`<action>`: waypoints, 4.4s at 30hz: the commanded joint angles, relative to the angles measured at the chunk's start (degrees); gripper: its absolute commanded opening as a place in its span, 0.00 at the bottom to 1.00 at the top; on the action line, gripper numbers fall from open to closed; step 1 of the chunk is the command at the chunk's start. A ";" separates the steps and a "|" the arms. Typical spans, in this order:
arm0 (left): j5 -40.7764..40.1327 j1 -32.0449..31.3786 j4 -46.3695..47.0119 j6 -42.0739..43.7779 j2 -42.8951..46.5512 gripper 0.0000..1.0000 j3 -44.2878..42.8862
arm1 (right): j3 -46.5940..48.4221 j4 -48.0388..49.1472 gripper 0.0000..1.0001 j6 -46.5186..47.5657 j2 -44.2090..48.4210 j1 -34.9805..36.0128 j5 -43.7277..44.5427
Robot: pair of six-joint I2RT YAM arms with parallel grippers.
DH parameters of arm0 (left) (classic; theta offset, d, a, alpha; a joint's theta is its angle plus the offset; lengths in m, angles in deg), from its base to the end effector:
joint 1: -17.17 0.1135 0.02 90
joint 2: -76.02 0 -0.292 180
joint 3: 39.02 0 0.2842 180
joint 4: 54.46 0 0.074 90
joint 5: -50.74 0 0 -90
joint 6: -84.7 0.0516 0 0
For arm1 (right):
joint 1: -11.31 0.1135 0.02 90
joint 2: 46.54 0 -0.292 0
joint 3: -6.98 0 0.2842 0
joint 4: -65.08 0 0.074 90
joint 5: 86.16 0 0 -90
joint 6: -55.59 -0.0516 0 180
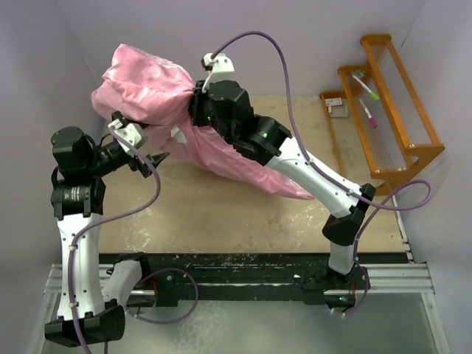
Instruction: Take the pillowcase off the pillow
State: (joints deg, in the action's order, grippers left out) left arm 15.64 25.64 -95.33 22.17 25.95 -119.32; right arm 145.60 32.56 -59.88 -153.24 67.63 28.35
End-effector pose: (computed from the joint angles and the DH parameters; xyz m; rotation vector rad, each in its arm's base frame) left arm 0.1843 -0.0152 0.4614 0.9162 1.4208 -0.3698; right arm 0.2763 0.3760 0.5422 -0.0939 1.6320 0.7730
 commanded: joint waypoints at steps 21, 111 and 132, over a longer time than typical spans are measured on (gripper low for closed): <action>-25.66 -4.43 31.34 -8.26 -2.36 0.28 6.32 | -2.80 10.07 0.00 -4.51 8.96 4.43 -5.13; -17.81 -4.05 6.04 -11.64 -15.90 0.77 8.28 | -52.75 36.03 0.00 22.96 14.47 -7.99 -19.47; -53.58 -10.40 19.17 -4.26 -20.88 0.39 12.76 | -61.56 36.89 0.00 16.14 14.58 -4.28 -16.69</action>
State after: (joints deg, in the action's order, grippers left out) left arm -27.51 14.38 -80.71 12.35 1.34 -107.50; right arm 85.47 68.10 -41.09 -141.04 63.12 10.38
